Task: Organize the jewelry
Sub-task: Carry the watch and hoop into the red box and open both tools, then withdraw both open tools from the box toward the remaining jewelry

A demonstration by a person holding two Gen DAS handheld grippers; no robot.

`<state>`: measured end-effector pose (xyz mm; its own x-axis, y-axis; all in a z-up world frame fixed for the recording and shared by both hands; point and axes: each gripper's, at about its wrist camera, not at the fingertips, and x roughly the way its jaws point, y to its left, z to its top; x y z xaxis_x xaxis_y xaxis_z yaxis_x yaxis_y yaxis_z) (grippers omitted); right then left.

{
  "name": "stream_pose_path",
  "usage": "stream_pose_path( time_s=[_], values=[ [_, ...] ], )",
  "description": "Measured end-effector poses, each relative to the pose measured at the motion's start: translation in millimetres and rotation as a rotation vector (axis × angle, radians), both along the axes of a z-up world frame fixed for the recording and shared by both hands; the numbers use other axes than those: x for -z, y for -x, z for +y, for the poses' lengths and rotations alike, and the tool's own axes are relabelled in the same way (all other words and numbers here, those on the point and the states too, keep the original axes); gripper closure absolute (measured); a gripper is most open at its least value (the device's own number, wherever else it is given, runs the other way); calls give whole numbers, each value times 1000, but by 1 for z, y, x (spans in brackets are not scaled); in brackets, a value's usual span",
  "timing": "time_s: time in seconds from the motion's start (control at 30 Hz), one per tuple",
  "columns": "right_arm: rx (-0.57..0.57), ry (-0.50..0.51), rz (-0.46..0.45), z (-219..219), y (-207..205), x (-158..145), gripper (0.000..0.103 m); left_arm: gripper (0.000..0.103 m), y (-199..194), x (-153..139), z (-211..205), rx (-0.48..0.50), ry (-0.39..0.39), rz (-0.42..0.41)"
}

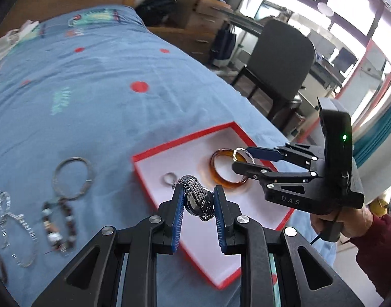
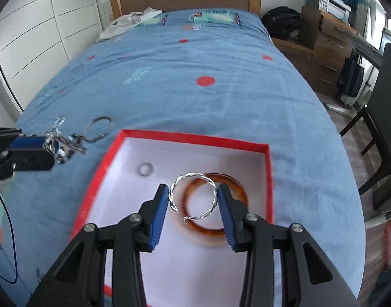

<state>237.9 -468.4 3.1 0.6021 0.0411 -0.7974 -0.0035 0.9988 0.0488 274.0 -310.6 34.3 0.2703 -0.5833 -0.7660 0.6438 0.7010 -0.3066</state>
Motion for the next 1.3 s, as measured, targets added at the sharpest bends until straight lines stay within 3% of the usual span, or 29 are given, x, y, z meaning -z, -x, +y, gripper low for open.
stream_pose_path(
  time_s=[0.17,0.47,1.1,1.2,1.27,1.3],
  values=[
    [-48,-7,25,-9,-9,15,65,81,-4,30,-26,16,-43,42],
    [-178,41,127,-7,-30,38,65,81,-3,64,-38,15,-112,80],
    [-196,77,134,-5,-28,36,64,79,-5,76,-48,28,-199,34],
    [-195,87,150,-6,-29,36,64,70,-6,72,-47,25,-179,36],
    [-191,86,152,-7,-28,36,64,56,-5,66,-45,16,-173,16],
    [-192,86,154,-7,-28,36,64,55,-4,62,-44,14,-164,7]
  ],
)
